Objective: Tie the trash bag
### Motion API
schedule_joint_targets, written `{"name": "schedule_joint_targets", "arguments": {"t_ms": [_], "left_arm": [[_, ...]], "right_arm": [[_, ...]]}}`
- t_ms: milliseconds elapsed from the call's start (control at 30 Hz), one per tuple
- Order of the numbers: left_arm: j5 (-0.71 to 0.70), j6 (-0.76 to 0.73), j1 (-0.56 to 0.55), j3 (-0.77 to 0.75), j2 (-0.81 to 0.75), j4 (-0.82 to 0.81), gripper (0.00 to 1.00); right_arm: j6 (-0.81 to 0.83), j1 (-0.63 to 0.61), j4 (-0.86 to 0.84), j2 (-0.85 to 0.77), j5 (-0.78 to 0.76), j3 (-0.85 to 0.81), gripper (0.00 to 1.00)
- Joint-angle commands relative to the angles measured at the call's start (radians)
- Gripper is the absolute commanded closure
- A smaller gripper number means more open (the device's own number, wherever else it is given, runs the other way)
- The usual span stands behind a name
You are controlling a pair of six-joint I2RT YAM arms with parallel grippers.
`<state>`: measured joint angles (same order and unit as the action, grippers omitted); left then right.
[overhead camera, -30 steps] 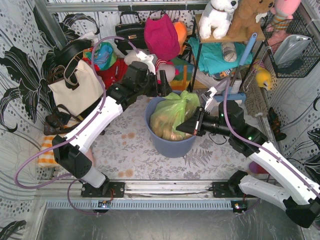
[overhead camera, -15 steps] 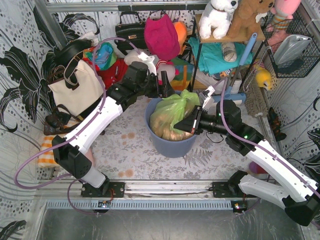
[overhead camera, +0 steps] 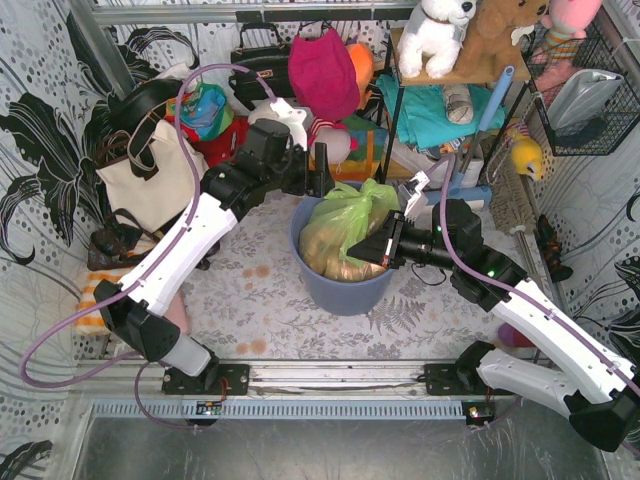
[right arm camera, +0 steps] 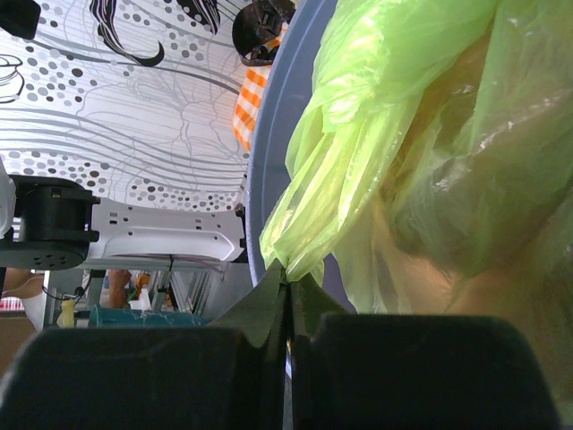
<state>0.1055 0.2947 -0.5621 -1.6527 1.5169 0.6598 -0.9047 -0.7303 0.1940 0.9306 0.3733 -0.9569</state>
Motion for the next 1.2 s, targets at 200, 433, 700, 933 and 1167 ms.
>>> {"name": "schedule_joint_targets", "arguments": {"t_ms": [200,433,700,933,1167], "left_arm": [[-0.004,-0.161,-0.037,-0.066,0.084,0.002,0.17],[0.004,-0.193,-0.047,-0.062,0.095,-0.113,0.29],[0.055,-0.188,-0.047,-0.071,0.096,-0.185,0.64],[0.035,-0.187,-0.047,-0.09,0.103,-0.192,0.93],[-0.122,-0.159,-0.047,-0.109,0.12,-0.267,1.0]], "right_arm": [[-0.009,-0.006,-0.03,0.015,-0.009,-0.021,1.0],[-0.008,-0.006,-0.028,0.027,-0.002,-0.029,1.0],[-0.002,-0.006,-0.021,0.024,-0.001,-0.032,1.0],[0.007,-0.006,-0.022,0.025,0.008,-0.034,1.0],[0.117,-0.017,-0.007,0.037,0.081,-0.072,1.0]]}}
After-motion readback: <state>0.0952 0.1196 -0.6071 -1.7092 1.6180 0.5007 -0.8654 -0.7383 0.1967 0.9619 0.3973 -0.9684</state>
